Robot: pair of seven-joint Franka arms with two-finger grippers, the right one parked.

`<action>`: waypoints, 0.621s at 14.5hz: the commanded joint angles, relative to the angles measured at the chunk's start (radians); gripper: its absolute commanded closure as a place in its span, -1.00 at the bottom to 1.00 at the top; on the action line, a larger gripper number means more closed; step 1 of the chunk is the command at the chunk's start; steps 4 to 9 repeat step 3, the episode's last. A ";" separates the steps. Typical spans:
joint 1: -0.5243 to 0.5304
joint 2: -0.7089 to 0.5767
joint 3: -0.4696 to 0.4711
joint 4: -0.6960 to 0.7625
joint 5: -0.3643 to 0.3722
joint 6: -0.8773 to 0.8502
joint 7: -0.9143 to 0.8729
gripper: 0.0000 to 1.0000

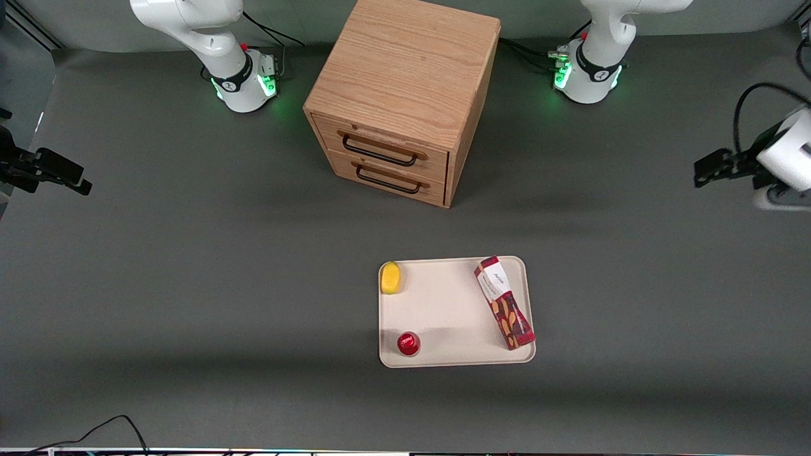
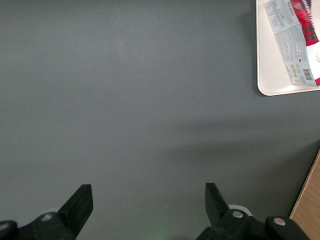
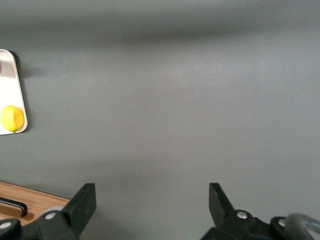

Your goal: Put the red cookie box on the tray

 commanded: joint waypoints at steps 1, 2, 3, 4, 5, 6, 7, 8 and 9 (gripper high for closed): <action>-0.017 -0.050 0.054 -0.031 -0.009 0.007 0.051 -1.00; -0.018 -0.051 0.058 -0.024 -0.010 0.004 0.050 -1.00; -0.018 -0.053 0.058 -0.020 -0.009 -0.005 0.039 -1.00; -0.018 -0.053 0.058 -0.020 -0.009 -0.005 0.039 -1.00; -0.018 -0.053 0.058 -0.020 -0.009 -0.005 0.039 -1.00; -0.018 -0.053 0.058 -0.020 -0.009 -0.005 0.039 -1.00; -0.018 -0.053 0.058 -0.020 -0.009 -0.005 0.039 -1.00; -0.018 -0.053 0.058 -0.020 -0.009 -0.005 0.039 -1.00; -0.018 -0.053 0.058 -0.020 -0.009 -0.005 0.039 -1.00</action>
